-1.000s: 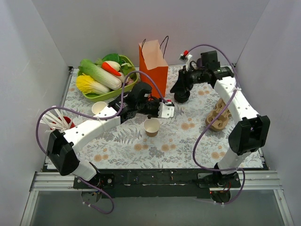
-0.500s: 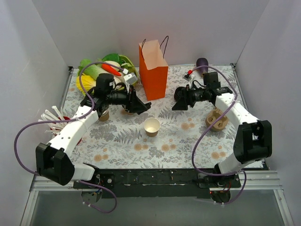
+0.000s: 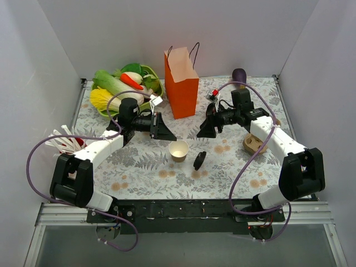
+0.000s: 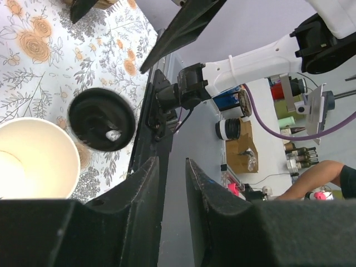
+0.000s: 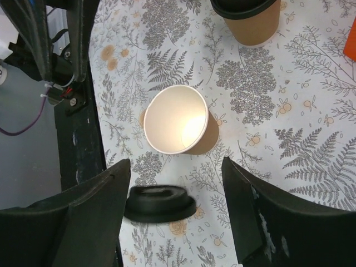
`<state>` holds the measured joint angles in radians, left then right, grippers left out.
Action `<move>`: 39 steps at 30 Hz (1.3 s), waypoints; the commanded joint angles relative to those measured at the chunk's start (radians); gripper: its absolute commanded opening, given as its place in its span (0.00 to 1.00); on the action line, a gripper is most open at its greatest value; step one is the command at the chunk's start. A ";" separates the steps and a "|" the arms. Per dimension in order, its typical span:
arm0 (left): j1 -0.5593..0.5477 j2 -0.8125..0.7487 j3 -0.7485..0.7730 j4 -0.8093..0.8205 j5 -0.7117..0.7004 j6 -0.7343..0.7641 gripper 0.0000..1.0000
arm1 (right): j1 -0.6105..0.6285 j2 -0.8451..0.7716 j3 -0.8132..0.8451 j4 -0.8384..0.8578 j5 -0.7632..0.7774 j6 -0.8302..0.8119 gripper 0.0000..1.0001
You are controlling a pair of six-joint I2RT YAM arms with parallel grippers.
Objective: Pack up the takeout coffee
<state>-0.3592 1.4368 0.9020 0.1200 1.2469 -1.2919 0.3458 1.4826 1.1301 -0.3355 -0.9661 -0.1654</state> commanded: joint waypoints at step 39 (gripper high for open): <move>0.000 -0.136 0.238 -0.517 -0.294 0.582 0.98 | 0.117 -0.246 -0.398 -0.504 0.520 -1.154 0.93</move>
<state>-0.3588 1.3502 1.1221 -0.3904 0.9726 -0.7319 0.4347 1.2293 0.7532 -0.8619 -0.4427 -1.3109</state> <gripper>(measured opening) 0.981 0.919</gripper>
